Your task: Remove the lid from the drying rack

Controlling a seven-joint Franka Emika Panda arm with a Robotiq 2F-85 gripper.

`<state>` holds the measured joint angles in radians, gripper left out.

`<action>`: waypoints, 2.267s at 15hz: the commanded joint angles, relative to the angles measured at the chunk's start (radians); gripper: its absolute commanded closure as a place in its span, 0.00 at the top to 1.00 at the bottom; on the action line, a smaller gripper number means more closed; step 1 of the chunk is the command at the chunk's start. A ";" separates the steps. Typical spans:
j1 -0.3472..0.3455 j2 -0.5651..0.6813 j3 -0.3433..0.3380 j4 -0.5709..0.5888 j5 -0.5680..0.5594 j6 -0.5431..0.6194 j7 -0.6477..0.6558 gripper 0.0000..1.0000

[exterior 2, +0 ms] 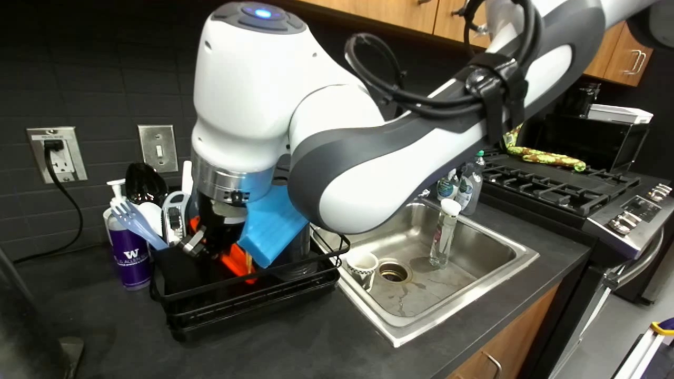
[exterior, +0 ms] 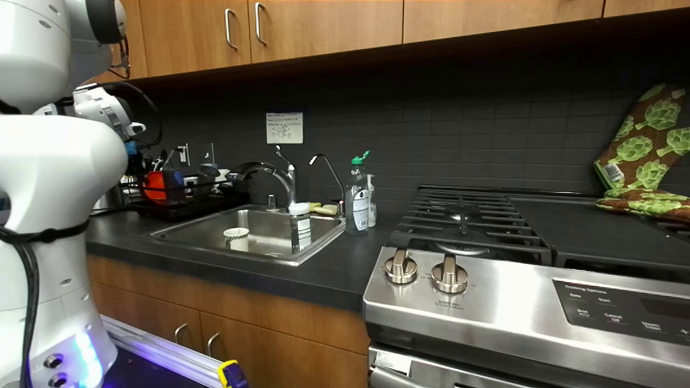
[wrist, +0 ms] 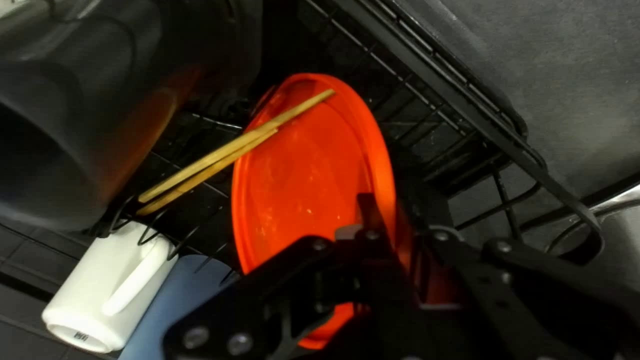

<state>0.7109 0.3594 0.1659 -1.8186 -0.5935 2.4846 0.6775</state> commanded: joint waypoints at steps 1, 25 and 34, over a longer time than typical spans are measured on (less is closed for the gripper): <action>0.001 -0.062 0.018 -0.017 0.045 -0.070 -0.015 0.03; -0.108 -0.497 0.244 -0.270 0.627 -0.114 -0.534 0.03; -0.128 -0.469 0.250 -0.358 0.749 -0.127 -0.728 0.03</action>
<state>0.6109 -0.1073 0.4052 -2.1509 0.1495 2.3745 -0.0123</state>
